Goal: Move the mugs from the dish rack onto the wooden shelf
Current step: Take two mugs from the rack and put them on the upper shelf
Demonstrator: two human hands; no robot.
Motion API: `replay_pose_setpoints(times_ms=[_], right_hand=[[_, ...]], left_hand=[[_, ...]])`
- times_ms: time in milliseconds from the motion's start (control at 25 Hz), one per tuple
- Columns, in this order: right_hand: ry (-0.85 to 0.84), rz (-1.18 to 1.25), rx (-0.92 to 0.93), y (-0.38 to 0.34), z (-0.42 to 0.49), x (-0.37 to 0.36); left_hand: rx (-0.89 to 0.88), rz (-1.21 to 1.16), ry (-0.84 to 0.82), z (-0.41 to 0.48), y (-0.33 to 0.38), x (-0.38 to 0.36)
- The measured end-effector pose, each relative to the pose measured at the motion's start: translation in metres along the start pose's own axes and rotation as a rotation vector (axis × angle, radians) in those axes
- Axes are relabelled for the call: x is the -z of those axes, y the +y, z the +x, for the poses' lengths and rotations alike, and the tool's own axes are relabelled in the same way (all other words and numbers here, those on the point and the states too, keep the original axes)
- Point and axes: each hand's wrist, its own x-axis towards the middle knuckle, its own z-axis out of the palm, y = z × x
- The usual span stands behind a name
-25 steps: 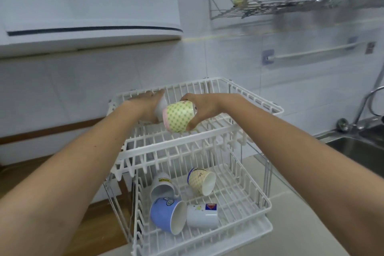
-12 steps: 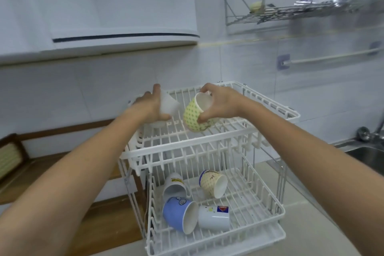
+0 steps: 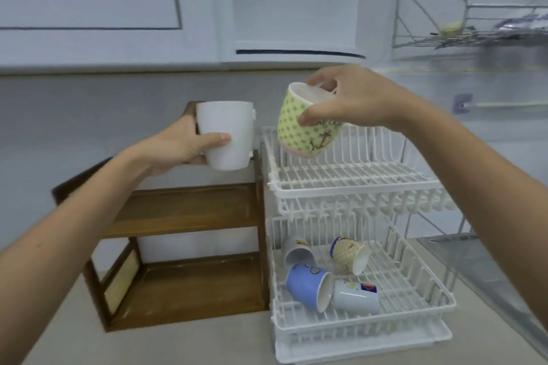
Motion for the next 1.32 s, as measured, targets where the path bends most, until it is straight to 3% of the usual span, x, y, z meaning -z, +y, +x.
replay_pose_setpoints(times_ms=[80,280,440,640,1000,1080,1160,1240,1320], right_hand=[[-0.035,-0.012,0.032,-0.027,0.003,-0.022],[-0.105,-0.075,0.066,-0.078,0.028,-0.102],[-0.173,-0.145,-0.007,-0.090,0.057,-0.174],[-0.292,-0.338,-0.140,-0.087,0.087,-0.245],[-0.395,-0.483,-0.164,-0.076,0.137,-0.309],[-0.396,-0.473,-0.151,-0.072,0.141,-0.321],[-0.399,-0.440,-0.160,-0.069,0.142,-0.331],[-0.409,-0.363,-0.189,-0.066,0.143,-0.332],[-0.481,-0.286,-0.217,-0.064,0.145,-0.329]], left_hand=[[0.050,0.007,0.008,-0.020,-0.018,0.031],[0.147,0.237,0.284,-0.042,-0.072,0.093],[0.220,0.427,0.437,-0.048,-0.120,0.114],[0.395,0.552,0.444,-0.037,-0.177,0.105],[0.334,0.486,0.446,-0.008,-0.212,0.105],[0.344,0.452,0.393,-0.008,-0.213,0.110],[0.419,0.491,0.184,-0.004,-0.201,0.127],[0.518,0.641,-0.071,0.005,-0.179,0.153],[0.489,0.886,-0.260,0.013,-0.156,0.173]])
